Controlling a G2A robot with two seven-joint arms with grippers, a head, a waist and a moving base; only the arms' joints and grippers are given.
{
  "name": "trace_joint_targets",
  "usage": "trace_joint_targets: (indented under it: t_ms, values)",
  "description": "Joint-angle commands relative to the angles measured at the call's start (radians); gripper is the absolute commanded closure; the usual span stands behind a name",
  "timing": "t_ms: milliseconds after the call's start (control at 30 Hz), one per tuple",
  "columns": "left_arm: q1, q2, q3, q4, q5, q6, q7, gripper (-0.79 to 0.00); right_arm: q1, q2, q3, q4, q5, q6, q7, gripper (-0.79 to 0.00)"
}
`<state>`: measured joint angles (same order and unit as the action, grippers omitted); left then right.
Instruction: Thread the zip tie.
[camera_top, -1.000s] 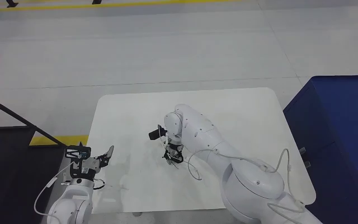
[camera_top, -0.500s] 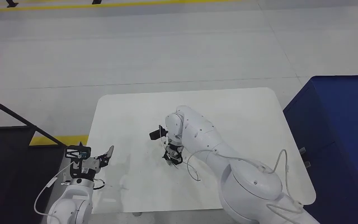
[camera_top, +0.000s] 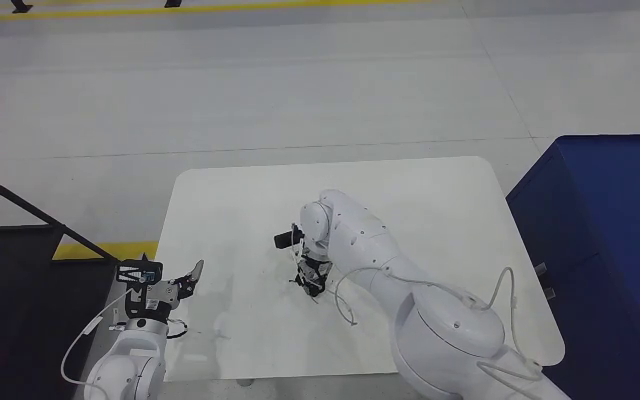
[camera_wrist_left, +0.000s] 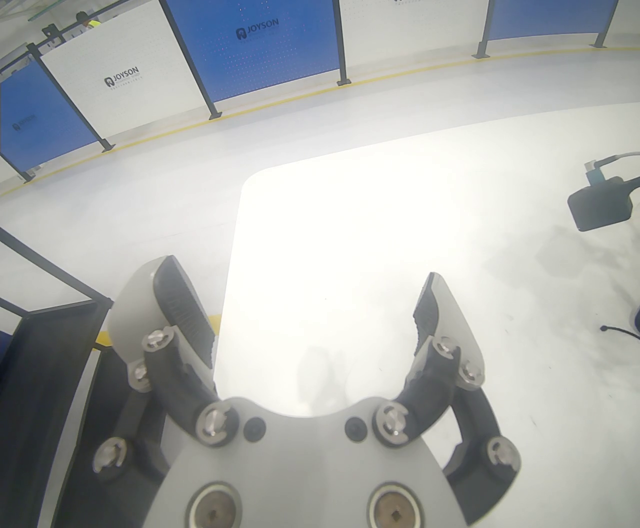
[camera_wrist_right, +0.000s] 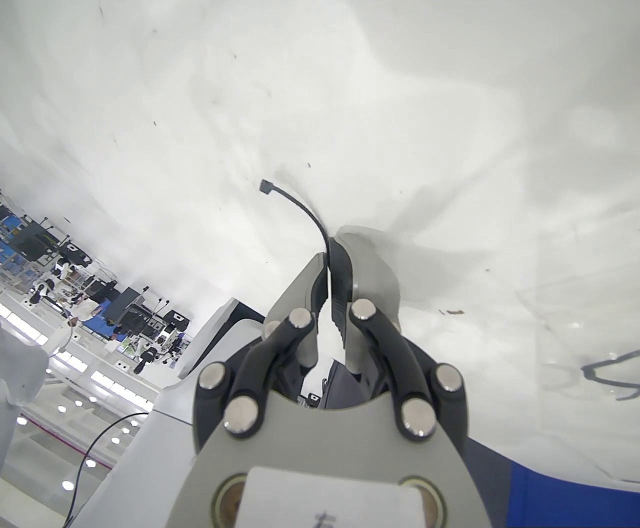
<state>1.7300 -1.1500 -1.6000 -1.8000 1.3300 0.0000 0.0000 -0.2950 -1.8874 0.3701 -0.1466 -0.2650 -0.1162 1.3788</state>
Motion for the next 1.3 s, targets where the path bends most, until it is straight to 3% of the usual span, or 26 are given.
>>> trace_joint_targets:
  t_ms: [0, 300, 533, 633, 1267]
  values:
    - [0.000, 0.000, 0.000, 0.000, 0.000, 0.000, 0.000, -0.785, 0.001, 0.002, 0.006, 0.001, 0.005, -0.001, -0.002, 0.000]
    - [0.000, 0.000, 0.000, 0.000, 0.000, 0.000, 0.000, -0.785, 0.029, 0.027, 0.061, 0.022, 0.080, -0.096, 0.013, 0.000]
    - [0.000, 0.000, 0.000, 0.000, 0.000, 0.000, 0.000, -0.785, 0.030, 0.041, 0.059, 0.001, 0.040, -0.069, -0.013, 0.000]
    - [0.000, 0.000, 0.000, 0.000, 0.000, 0.000, 0.000, -0.785, 0.021, 0.037, 0.052, -0.026, 0.015, -0.052, -0.026, -0.077]
    - [0.000, 0.000, 0.000, 0.000, 0.000, 0.000, 0.000, -0.785, 0.001, -0.026, -0.006, -0.062, -0.142, -0.060, -0.063, -0.129]
